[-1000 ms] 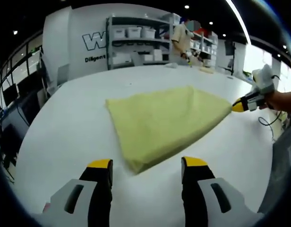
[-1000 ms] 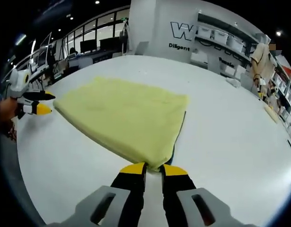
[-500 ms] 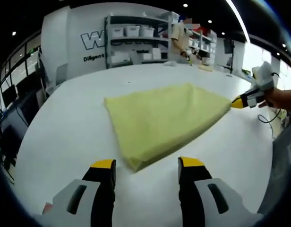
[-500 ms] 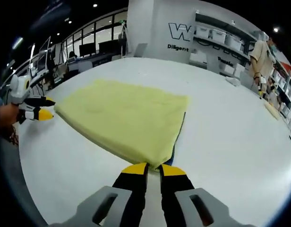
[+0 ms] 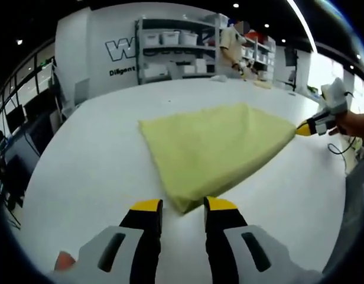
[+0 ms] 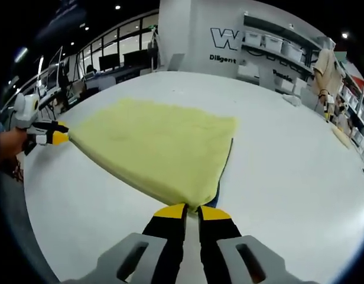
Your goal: Fold the garment on the visible template until the final outline fits inside the template.
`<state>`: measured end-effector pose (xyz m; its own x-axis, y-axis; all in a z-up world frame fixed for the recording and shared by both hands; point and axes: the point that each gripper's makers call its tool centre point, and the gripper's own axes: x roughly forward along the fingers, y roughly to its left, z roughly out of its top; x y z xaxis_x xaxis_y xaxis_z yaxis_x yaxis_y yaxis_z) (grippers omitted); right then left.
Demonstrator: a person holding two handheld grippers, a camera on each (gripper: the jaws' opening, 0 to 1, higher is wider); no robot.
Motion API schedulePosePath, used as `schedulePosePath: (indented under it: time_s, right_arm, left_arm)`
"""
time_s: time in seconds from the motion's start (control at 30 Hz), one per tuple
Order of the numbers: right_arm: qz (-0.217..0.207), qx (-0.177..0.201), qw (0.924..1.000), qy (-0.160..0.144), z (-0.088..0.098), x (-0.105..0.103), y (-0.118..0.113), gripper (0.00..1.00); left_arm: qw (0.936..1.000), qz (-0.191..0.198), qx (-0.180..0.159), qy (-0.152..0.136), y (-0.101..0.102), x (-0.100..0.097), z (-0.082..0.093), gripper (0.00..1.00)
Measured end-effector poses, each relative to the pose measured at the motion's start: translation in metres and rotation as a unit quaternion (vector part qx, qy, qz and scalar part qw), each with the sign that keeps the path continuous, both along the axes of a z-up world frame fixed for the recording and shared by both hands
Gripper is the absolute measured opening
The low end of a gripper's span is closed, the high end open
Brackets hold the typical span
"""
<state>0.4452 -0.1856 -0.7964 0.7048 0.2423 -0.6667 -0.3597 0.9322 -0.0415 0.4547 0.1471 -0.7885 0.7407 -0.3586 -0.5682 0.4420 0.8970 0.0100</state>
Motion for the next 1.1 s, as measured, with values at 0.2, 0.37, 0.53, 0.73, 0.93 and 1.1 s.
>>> schedulePosePath:
  time_s: [0.2, 0.37, 0.53, 0.73, 0.93, 1.1]
  right_arm:
    - [0.000, 0.000, 1.0000, 0.000, 0.000, -0.001, 0.000, 0.03]
    - [0.000, -0.004, 1.0000, 0.000, 0.000, -0.003, -0.003, 0.03]
    - [-0.008, -0.003, 1.0000, 0.002, -0.001, -0.004, -0.010, 0.01]
    - [-0.005, -0.002, 1.0000, 0.004, -0.003, -0.001, -0.008, 0.01]
    - [0.009, -0.006, 0.9999, -0.005, 0.000, 0.002, 0.000, 0.00]
    - [0.017, -0.016, 0.9997, -0.006, -0.004, 0.005, 0.001, 0.00]
  left_arm:
    - [0.9999, -0.009, 0.005, -0.002, -0.004, 0.001, 0.000, 0.07]
    - [0.9998, -0.014, 0.014, -0.001, -0.003, 0.001, -0.001, 0.00]
    - [0.9998, -0.014, 0.016, 0.002, -0.001, 0.001, -0.003, 0.00]
    - [0.9997, -0.016, 0.016, 0.004, -0.002, 0.001, -0.005, 0.00]
    - [0.9997, -0.017, 0.014, 0.007, -0.003, 0.001, -0.007, 0.00]
    - [0.9997, -0.018, 0.015, 0.009, -0.003, 0.000, -0.008, 0.00]
